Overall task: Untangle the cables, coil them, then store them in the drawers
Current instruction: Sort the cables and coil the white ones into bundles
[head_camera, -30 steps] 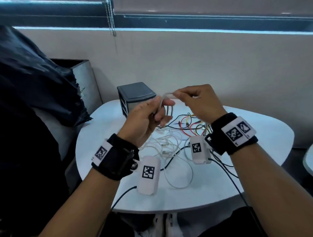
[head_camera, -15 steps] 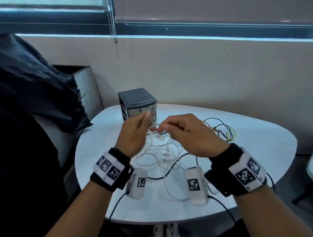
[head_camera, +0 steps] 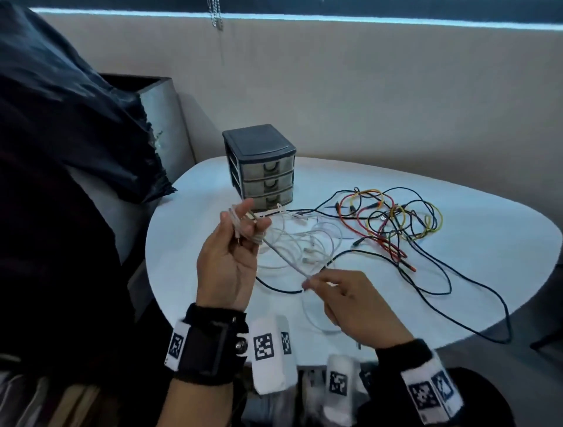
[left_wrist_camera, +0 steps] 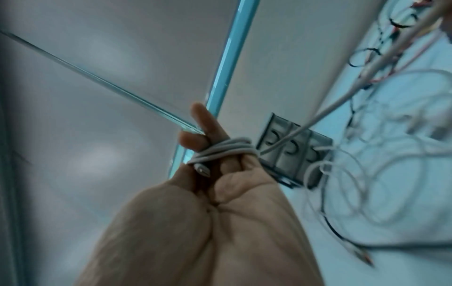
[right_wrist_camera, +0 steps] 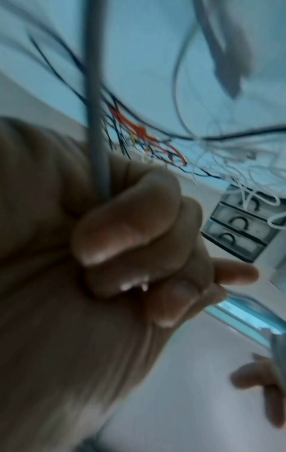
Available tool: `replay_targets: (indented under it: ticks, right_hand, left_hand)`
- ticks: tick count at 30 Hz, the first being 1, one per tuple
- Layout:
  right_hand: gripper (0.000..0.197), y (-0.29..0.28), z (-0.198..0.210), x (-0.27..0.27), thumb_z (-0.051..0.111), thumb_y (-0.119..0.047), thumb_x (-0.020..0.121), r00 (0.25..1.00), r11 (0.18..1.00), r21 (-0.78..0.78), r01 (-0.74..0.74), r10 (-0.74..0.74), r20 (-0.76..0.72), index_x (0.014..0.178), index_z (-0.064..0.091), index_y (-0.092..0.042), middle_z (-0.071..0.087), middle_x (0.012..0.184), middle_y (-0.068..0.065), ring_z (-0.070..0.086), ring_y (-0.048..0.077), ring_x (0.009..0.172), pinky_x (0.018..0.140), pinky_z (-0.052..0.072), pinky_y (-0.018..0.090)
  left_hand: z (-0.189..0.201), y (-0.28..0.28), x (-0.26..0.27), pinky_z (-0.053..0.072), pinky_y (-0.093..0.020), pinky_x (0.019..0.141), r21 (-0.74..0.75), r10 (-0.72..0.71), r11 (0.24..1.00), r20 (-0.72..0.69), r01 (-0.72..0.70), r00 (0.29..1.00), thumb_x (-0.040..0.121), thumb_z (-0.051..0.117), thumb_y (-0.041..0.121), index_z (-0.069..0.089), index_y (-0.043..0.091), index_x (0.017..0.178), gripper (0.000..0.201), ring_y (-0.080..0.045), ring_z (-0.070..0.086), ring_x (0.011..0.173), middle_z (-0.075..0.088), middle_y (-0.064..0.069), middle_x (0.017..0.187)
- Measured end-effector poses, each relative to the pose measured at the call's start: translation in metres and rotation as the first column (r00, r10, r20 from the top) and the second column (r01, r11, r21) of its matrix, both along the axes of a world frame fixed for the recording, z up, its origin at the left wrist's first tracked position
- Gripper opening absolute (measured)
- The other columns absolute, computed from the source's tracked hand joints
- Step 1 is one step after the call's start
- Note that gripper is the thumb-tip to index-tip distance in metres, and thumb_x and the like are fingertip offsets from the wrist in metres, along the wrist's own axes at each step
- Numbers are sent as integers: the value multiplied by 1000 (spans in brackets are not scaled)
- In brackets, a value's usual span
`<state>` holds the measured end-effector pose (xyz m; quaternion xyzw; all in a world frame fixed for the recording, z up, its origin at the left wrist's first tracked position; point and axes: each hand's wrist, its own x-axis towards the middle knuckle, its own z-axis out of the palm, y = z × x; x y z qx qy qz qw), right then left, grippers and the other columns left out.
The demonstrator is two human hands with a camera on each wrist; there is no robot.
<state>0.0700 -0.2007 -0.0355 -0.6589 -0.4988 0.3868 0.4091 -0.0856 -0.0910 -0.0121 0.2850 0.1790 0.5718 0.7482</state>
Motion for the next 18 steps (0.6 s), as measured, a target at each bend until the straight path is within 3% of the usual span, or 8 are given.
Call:
replay_targets:
  ticks: [2, 4, 6, 8, 10, 11, 14, 18]
  right_hand:
    - [23, -22, -4, -3, 56, -27, 99, 1000, 999, -43, -17, 18, 23, 84, 73, -24, 43, 45, -10, 31, 16, 47, 46, 24, 24]
    - [22, -31, 1, -2, 57, -31, 98, 993, 993, -100, -66, 75, 91, 82, 73, -28, 50, 48, -9, 34, 14, 51, 48, 27, 23]
    - [21, -35, 11, 1, 59, -31, 96, 993, 993, -91, -72, 80, 82, 82, 73, -27, 62, 60, -6, 41, 10, 53, 52, 31, 20]
    - [20, -41, 22, 5, 59, -29, 96, 994, 995, -44, -84, 87, 68, 84, 73, -23, 61, 61, -11, 41, 2, 50, 52, 31, 15]
    - [20, -45, 24, 9, 58, -26, 96, 1000, 999, 43, -9, 8, 23, 84, 73, -21, 51, 54, -14, 34, 3, 48, 50, 27, 16]
    - [19, -44, 22, 12, 59, -24, 96, 998, 994, 96, 61, -61, 4, 83, 74, -21, 48, 52, -14, 33, 5, 48, 49, 27, 17]
    - [16, -35, 8, 24, 66, -17, 93, 946, 919, 226, 325, -312, -90, 80, 75, -21, 67, 63, -8, 52, 4, 57, 56, 41, 13]
    - [13, -22, -21, 24, 73, -12, 87, 888, 847, 267, 459, -428, -166, 80, 75, -22, 69, 66, -6, 55, 6, 63, 63, 45, 15]
  left_hand:
    - [-21, -6, 0, 55, -28, 87, -29, 81, 996, -62, -83, 995, 104, 36, 25, 64, 2, 107, 36, -21, 72, 86, 62, -2, 69]
    - [-44, -10, 5, 50, -34, 96, 48, 135, 991, -301, -126, 944, 103, 42, 24, 69, 8, 86, 36, -26, 71, 98, 70, -1, 86]
    - [-64, -12, 11, 45, -33, 101, 229, 208, 970, -628, -77, 750, 106, 42, 24, 68, 13, 76, 42, -18, 66, 113, 75, 3, 98]
    - [-75, -18, 13, 44, -18, 88, 335, 234, 933, -841, 130, 488, 107, 39, 29, 67, 11, 87, 39, 1, 64, 102, 75, 2, 96]
    - [-81, -25, 12, 41, -10, 75, 323, 226, 887, -927, 330, 300, 107, 38, 29, 64, 5, 93, 38, -3, 65, 87, 73, -2, 84]
    - [-81, -30, 11, 41, -12, 75, 287, 189, 869, -945, 404, 267, 107, 38, 29, 65, 4, 87, 41, -8, 65, 86, 72, -2, 76]
    - [-73, -46, 5, 43, -26, 78, 118, -97, 828, -933, 548, 348, 106, 39, 35, 67, 11, 69, 52, -22, 66, 77, 59, 0, 54]
    - [-44, -58, -2, 49, -23, 64, -41, -524, 795, -549, 605, 651, 96, 44, 35, 77, 9, 81, 45, -20, 45, 49, 32, 2, 46]
